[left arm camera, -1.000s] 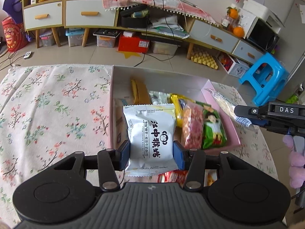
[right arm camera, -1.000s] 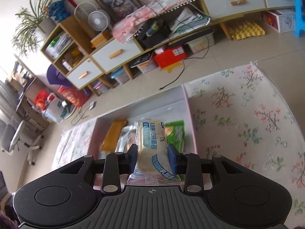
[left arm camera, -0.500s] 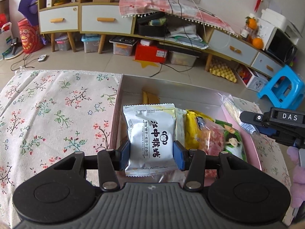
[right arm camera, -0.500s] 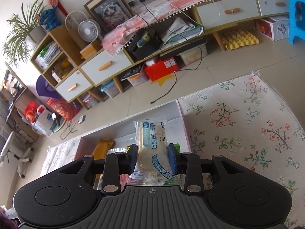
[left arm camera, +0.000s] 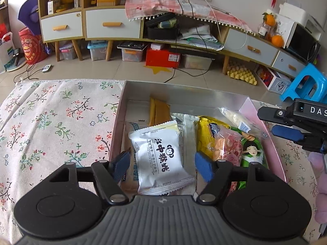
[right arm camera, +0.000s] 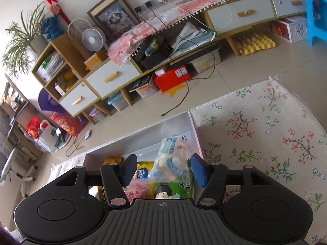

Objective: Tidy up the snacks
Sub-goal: 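Lower the biscuit packet into the box with the left tool while the right tool lowers the bread packet, then withdraw both open tools from the box toward the remaining snacks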

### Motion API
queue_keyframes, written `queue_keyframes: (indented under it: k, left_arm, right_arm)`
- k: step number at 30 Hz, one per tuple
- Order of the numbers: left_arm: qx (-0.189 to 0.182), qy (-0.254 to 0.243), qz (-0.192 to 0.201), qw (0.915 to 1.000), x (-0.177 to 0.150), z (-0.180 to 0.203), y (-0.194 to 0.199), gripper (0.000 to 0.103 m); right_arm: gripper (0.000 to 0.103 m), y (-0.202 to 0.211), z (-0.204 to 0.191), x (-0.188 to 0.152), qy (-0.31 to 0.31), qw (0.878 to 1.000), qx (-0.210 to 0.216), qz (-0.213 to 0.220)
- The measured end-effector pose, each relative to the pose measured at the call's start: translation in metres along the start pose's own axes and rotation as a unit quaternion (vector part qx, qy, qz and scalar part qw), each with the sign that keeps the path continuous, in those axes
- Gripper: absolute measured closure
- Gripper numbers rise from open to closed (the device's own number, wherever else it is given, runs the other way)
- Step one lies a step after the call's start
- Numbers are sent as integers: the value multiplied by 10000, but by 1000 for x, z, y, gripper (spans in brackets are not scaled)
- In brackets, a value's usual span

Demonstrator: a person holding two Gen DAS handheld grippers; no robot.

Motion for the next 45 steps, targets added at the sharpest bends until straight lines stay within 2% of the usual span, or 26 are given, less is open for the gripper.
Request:
queue_keyframes:
  k: [10,12,16,20,28,34,42,45]
  left_arm:
    - [-6,-131,29,9999,1,3,9,26]
    - [-13,-172,27,9998,0,3,12,25]
    - [-73,-259,11,9996,-1,3,22,19]
    - [-119,-342,-26,9993,-4,-1,30,13]
    - [59,-343,-180,9992,-14,-27,43,5]
    - [305,-354,-244,9986,-22,-53,52,3]
    - [413,-385,-378,9977,-33,-76,60,3]
    - [386,-511,-435,9970,-41,-77,61,3]
  right_arm:
    - [42,13,-10,2,185,9998,-8,-31]
    - [37,17,-13,1,239,9997,-12,-49]
    - [34,26,-18,-1,308,9995,2,-108]
    - [26,35,-21,-7,297,9993,15,-208]
    - [19,52,-28,-28,598,9969,-111,-491]
    - [18,66,-32,-45,897,9937,-171,-654]
    - [17,81,-35,-63,1159,9899,-216,-791]
    - [13,85,-38,-72,1225,9887,-169,-852]
Point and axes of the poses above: each gripper's, at about its wrist camera, not at the fingertips, and y roughly against the way its jaws point, z to its right, x to its top, the point moved 9 cm from there along -y, roughly the way its jaws point, and after that the axes turned 4 degrees about y, right-handed, at the moved point
